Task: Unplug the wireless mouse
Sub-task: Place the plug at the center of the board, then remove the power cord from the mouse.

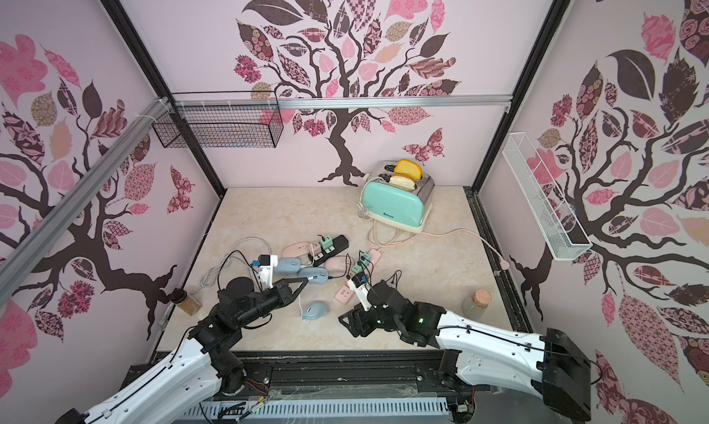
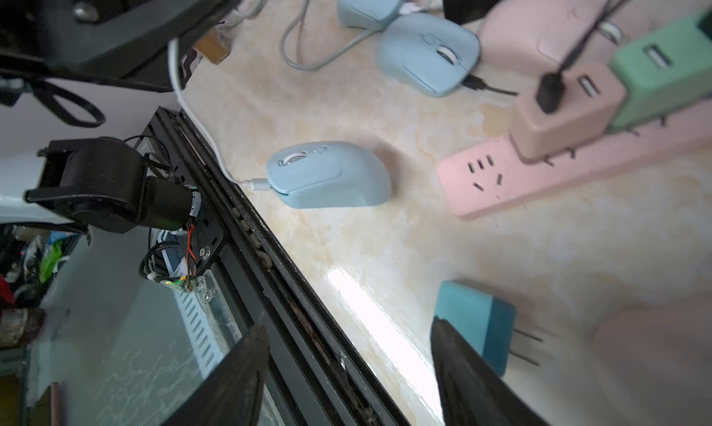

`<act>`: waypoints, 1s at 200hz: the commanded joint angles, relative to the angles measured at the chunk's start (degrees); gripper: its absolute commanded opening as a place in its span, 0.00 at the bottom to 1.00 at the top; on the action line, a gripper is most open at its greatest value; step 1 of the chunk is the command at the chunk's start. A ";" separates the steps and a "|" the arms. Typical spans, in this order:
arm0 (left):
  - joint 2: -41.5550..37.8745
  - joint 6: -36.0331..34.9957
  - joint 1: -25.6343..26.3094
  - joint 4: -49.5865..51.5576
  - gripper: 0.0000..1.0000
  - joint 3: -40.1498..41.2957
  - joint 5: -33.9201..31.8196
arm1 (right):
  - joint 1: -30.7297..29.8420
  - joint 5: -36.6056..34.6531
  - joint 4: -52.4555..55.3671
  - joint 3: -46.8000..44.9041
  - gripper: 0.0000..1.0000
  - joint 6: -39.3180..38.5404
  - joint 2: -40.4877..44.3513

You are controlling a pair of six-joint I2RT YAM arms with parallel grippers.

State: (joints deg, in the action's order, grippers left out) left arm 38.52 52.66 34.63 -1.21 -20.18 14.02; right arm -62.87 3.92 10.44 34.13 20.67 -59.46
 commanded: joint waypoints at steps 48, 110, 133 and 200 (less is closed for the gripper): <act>2.23 0.93 -0.19 -2.37 0.00 -3.62 1.01 | -6.56 -6.06 -14.42 10.80 0.70 -9.15 -15.24; 4.99 2.39 -0.21 -5.37 0.00 -4.71 0.97 | -6.63 -7.61 -24.48 10.42 0.68 -6.85 -22.12; 6.54 3.35 -0.25 -6.88 0.00 -5.12 1.27 | -6.64 -8.32 -26.58 9.85 0.66 -7.30 -23.57; 8.05 3.45 -0.18 -7.45 0.00 -6.17 1.54 | -6.59 -11.20 -27.91 9.51 0.13 -6.22 -25.59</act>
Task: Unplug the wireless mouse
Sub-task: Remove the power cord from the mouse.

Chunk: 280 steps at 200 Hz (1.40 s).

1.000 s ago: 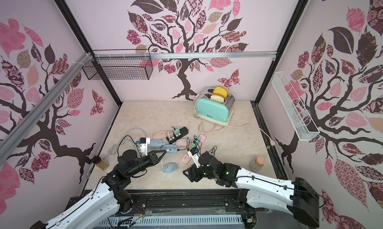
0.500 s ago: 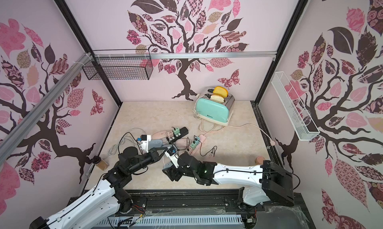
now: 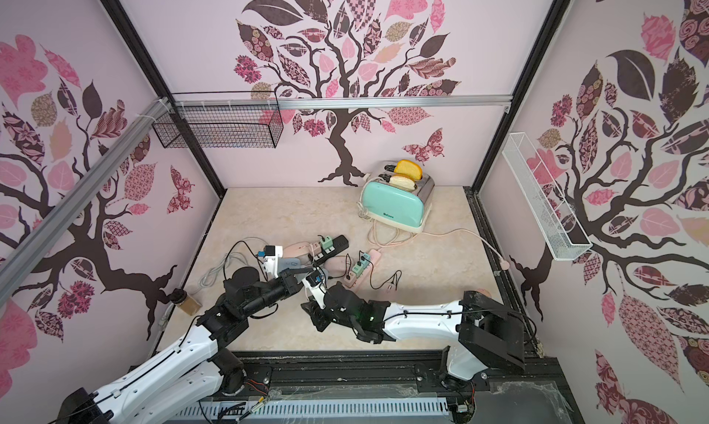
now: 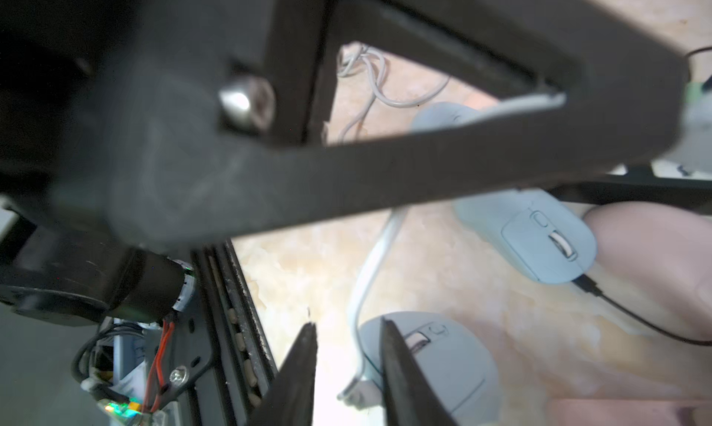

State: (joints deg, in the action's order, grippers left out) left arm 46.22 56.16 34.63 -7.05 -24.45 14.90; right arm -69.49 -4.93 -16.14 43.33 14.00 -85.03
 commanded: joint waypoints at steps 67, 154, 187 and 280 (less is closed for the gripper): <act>-6.32 -4.27 -0.27 7.14 0.64 -3.47 -7.86 | 1.06 -6.12 -0.06 -1.27 0.00 4.95 4.46; -29.56 -6.05 3.47 22.72 0.81 10.12 -19.83 | 8.31 -7.16 21.45 8.26 0.00 22.32 5.71; -24.85 -11.44 15.43 19.57 0.83 11.40 -30.93 | 8.61 -6.29 22.63 9.63 0.00 24.39 4.45; 1.19 -25.21 20.38 -4.79 0.92 10.45 -31.69 | 9.27 -2.68 22.12 8.55 0.00 23.44 5.05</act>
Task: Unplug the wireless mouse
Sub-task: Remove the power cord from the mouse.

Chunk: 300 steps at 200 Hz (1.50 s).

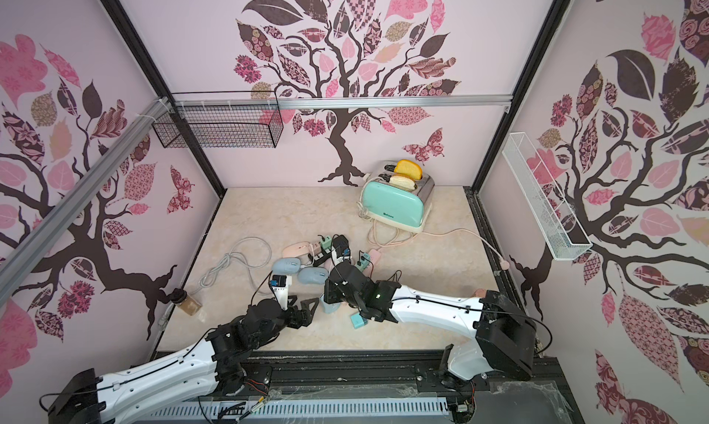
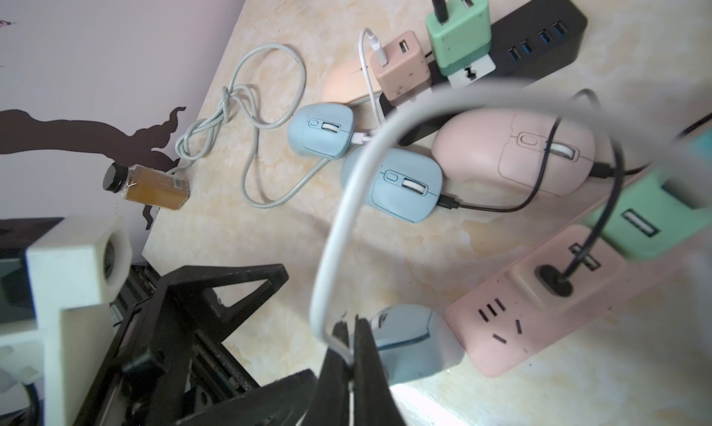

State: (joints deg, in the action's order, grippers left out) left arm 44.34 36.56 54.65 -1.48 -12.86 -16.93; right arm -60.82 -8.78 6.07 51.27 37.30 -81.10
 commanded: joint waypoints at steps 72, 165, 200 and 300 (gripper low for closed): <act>11.50 -9.35 1.99 -19.77 0.92 -0.91 5.91 | 0.96 2.33 -0.81 0.20 0.00 0.93 0.94; 21.31 -12.89 6.75 -15.30 0.68 -5.98 -4.01 | 1.14 3.92 -1.65 -0.07 0.00 2.64 0.16; 23.35 -13.54 8.62 -13.43 0.50 -7.41 -6.48 | 1.23 4.89 -2.09 0.15 0.00 3.31 0.29; 27.64 -14.23 10.55 -10.39 0.00 -10.16 -8.89 | 2.72 13.00 -12.95 -0.94 0.00 8.73 5.46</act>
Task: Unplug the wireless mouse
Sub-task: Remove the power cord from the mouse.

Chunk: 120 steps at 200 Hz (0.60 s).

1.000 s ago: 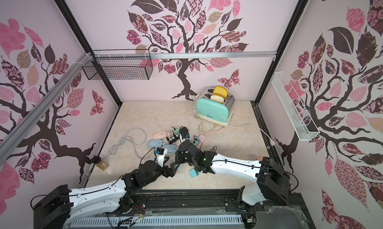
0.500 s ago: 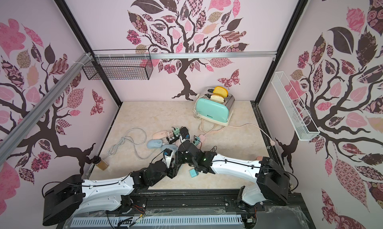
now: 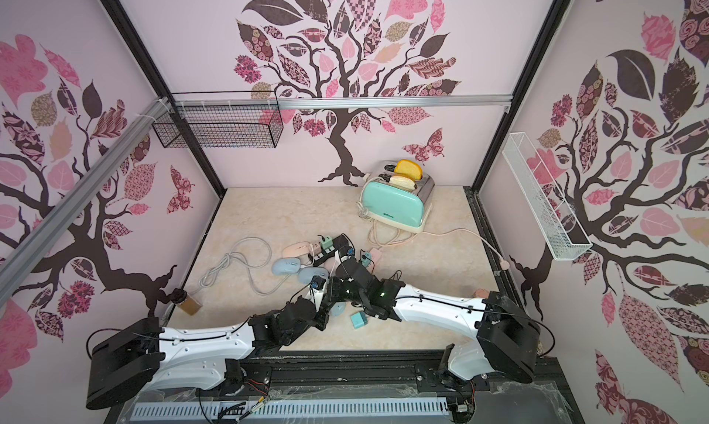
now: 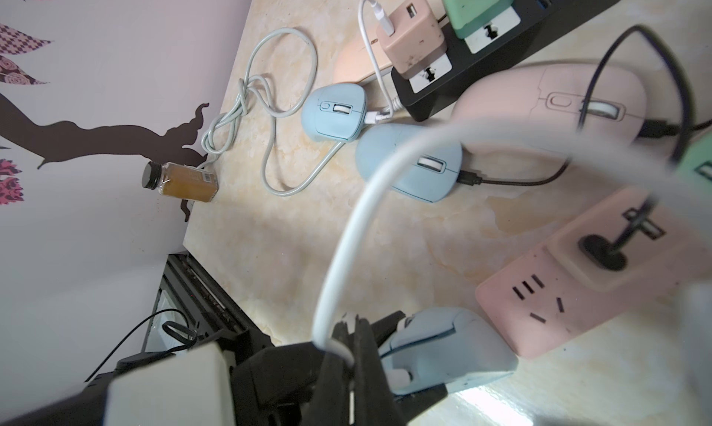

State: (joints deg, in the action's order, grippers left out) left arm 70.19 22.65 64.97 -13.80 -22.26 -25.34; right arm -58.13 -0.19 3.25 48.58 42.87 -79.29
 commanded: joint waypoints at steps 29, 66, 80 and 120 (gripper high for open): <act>3.09 -0.16 0.25 2.91 0.00 -1.37 -0.84 | 1.07 7.63 -13.48 1.11 0.00 6.95 4.70; 5.01 0.33 0.25 4.12 0.00 -2.42 -1.40 | 1.08 8.72 -14.58 1.23 0.00 9.24 6.93; 4.62 0.68 0.33 4.13 0.00 -2.36 -1.41 | 1.09 8.29 -11.52 2.11 0.00 8.46 7.28; -4.51 5.77 0.29 14.92 0.00 -2.66 -2.23 | 1.17 1.06 1.52 0.85 0.00 4.67 11.94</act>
State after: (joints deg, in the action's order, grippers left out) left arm 70.81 25.89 64.97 -9.50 -24.05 -28.88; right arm -55.92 2.76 1.85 47.27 49.93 -72.38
